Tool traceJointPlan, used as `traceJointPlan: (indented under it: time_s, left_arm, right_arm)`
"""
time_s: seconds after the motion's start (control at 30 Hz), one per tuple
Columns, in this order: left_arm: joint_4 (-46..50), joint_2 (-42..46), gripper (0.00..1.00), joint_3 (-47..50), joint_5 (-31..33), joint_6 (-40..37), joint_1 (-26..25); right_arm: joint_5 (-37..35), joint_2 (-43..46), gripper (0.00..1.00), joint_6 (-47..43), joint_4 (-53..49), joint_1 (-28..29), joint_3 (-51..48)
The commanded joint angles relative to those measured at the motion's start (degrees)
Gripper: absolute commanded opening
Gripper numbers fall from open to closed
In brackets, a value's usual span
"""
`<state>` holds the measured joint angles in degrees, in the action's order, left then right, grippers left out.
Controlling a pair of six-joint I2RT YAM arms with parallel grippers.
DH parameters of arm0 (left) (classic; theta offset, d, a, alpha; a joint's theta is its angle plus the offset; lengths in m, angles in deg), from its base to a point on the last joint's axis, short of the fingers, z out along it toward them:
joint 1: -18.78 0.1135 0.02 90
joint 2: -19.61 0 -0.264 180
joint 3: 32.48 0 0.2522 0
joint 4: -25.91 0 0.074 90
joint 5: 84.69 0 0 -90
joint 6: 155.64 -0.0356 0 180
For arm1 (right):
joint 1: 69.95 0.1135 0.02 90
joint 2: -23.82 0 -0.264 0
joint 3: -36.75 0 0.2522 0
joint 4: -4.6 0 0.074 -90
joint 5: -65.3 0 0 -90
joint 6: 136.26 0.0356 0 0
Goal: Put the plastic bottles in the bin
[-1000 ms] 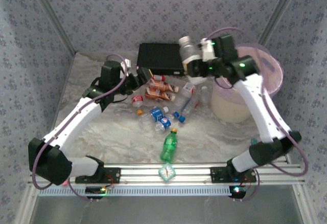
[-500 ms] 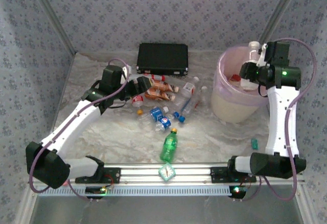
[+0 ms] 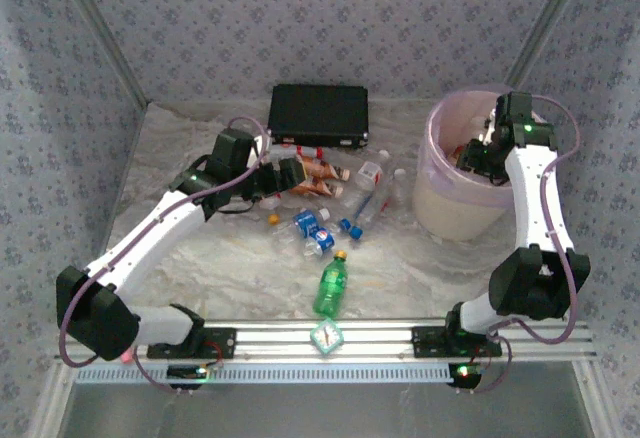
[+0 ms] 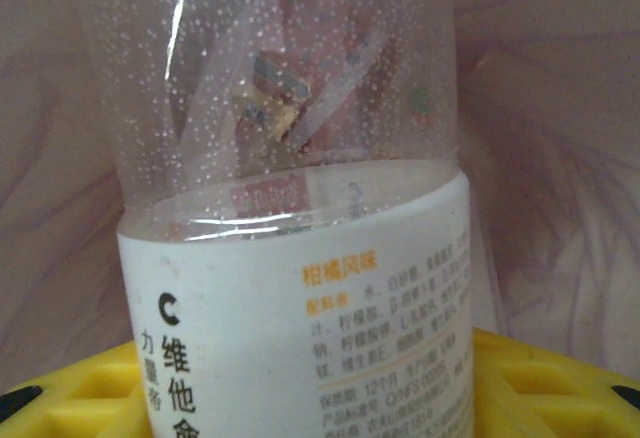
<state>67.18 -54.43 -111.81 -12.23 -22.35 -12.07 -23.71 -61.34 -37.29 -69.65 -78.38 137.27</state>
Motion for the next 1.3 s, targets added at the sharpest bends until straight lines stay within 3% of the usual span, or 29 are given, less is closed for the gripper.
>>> traceJointPlan:
  time_s: [0.0, 0.1, 0.17, 0.27, 0.4, 0.63, 0.73, 0.93, 1.07, 1.27]
  left_arm:
    - [2.16, 0.39, 0.86, -1.70, -0.18, -1.28, -0.65]
    - [2.22, 0.22, 0.86, -1.32, -0.01, -1.30, -0.86]
    - [2.44, 0.01, 0.86, -1.50, 0.16, -1.59, -1.07]
    - [2.85, -0.14, 0.87, -2.00, -0.83, -1.99, -1.45]
    - [5.41, 0.26, 0.96, -3.24, -1.14, -3.04, -3.13]
    - [11.82, 0.39, 1.00, -2.56, 3.67, -2.01, -8.31]
    - [13.54, 0.13, 1.00, -1.02, 5.76, 2.55, -13.10]
    - [13.44, -1.75, 1.00, 3.56, 11.47, 8.87, -25.09]
    - [13.34, -6.23, 1.00, 5.37, 13.72, 8.41, -30.31]
    - [14.68, -17.25, 0.97, 1.72, 13.27, 3.46, -35.95]
  right_arm:
    - [-0.02, -2.07, 0.12, 0.13, 0.85, 0.63, -2.18]
    - [-0.03, -2.89, 0.28, 0.39, 0.82, 0.86, -2.22]
    - [0.13, -2.57, 0.53, 0.35, 0.34, 1.04, -1.58]
    - [-0.29, -1.37, 0.82, 0.17, -2.00, 1.23, 1.13]
    - [-0.38, 1.59, 0.97, 0.35, -5.99, 1.27, 5.63]
    - [-0.09, 7.90, 0.99, 1.09, -9.90, 1.14, 12.97]
    - [2.02, 11.15, 0.99, 1.19, -6.87, 1.83, 13.72]
    - [6.05, 17.87, 0.99, 5.23, -1.99, 9.37, 14.03]
    - [9.79, 20.21, 0.99, 6.97, -0.25, 12.88, 13.87]
    - [8.64, 21.94, 0.99, 7.29, -1.07, 14.93, 12.87]
